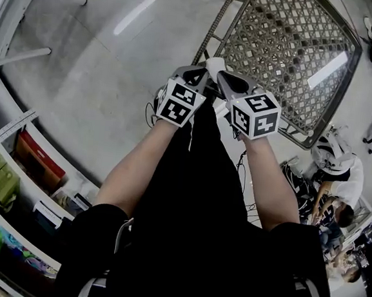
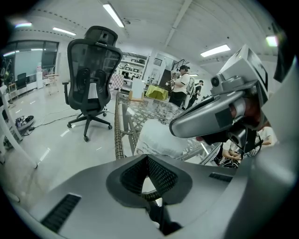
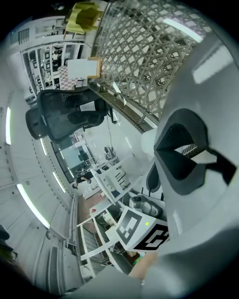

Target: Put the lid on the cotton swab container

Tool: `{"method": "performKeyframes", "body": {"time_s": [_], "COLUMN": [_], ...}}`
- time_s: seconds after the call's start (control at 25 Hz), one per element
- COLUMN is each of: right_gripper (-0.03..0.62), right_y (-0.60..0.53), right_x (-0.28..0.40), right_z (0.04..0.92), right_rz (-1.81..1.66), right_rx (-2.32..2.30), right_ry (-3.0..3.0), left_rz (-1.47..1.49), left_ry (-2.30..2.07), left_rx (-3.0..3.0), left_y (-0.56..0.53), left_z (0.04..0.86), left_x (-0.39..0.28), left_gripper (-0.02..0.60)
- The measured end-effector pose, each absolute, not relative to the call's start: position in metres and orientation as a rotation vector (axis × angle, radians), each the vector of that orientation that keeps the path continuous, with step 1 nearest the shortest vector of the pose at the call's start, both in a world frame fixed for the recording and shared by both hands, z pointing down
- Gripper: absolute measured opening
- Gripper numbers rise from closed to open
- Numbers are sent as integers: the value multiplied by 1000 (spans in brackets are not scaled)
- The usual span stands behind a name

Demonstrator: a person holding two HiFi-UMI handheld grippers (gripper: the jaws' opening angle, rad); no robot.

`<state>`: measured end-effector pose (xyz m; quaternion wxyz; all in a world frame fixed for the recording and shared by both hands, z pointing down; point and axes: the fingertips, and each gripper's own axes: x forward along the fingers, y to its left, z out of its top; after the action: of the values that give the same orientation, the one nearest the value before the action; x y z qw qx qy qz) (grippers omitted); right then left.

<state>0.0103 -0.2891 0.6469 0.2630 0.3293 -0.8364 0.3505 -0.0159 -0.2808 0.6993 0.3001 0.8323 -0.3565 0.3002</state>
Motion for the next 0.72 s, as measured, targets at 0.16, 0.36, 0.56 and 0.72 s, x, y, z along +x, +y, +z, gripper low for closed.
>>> {"method": "performKeyframes", "body": {"time_s": [0.16, 0.36, 0.56, 0.72], "right_gripper": [9, 9, 9, 9], "right_y": [-287, -287, -290, -290], "right_x": [7, 8, 7, 5], "right_z": [649, 653, 655, 659], "right_rz": [826, 833, 798, 864], "right_rx": [851, 847, 859, 880], "right_ry": [-2240, -2203, -2179, -2163], "left_rz": [788, 779, 784, 782], "left_ry": [-949, -961, -979, -998], "left_rx": [2203, 2191, 2178, 2185], "left_y": [-280, -280, -282, -284], "left_z": [702, 704, 701, 688], "left_x": [-16, -16, -24, -34], "left_gripper": [6, 6, 7, 6]}}
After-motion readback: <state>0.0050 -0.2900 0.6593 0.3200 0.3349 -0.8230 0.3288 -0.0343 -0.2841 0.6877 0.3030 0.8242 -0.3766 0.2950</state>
